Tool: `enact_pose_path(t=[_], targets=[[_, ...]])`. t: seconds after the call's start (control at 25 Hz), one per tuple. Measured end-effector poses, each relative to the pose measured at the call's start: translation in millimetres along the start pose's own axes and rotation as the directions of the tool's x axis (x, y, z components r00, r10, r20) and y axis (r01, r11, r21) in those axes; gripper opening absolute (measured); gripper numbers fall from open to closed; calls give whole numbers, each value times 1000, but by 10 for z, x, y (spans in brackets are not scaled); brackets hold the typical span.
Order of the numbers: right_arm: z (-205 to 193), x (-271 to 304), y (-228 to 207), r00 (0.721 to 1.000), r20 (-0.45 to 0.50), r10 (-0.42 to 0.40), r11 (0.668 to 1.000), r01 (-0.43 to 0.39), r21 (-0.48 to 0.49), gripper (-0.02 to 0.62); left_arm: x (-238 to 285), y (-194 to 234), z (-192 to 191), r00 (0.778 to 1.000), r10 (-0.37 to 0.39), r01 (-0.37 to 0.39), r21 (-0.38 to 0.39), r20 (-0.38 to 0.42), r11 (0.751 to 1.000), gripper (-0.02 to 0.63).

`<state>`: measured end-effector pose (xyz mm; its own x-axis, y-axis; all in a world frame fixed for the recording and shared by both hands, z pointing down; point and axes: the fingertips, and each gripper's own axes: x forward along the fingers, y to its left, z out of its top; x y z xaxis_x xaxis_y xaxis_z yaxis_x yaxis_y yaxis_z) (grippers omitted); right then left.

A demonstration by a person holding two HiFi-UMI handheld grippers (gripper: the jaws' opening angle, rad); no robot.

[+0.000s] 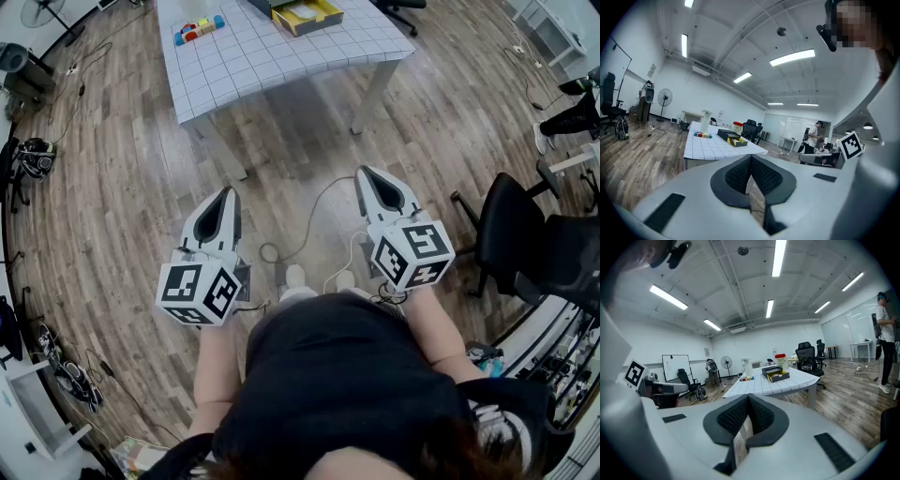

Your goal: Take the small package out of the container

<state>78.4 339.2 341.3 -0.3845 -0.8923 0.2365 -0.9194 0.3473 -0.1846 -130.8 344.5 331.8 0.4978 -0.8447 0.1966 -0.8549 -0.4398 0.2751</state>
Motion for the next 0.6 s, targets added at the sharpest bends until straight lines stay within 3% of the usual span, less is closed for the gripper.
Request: enact_pose_path(t=[0.28, 0.6], targets=[[-35, 170, 109, 1000, 21, 0, 997, -1, 76, 15, -21, 222, -43, 999, -19, 18, -5, -29, 1000, 26], [-65, 253, 73, 1000, 22, -16, 998, 14, 62, 15, 104, 346, -72, 998, -35, 35, 3, -52, 999, 26]])
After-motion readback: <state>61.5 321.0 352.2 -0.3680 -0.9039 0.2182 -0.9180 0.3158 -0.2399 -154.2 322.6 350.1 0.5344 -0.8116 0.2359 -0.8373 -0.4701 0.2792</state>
